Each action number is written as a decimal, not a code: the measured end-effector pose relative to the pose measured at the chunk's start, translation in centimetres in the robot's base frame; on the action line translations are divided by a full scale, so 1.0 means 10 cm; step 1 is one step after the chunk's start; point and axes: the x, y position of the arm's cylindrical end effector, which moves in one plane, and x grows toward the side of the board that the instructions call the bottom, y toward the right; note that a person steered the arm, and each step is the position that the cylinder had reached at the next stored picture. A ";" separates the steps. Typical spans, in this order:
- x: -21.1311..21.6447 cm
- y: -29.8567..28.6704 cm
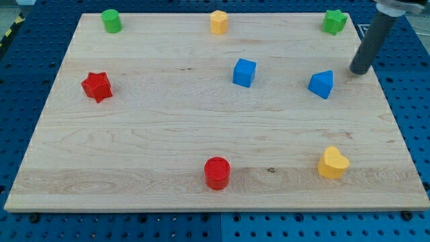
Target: Move the blue triangle towards the blue cube slightly
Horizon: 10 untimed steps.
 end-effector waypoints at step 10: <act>0.48 -0.99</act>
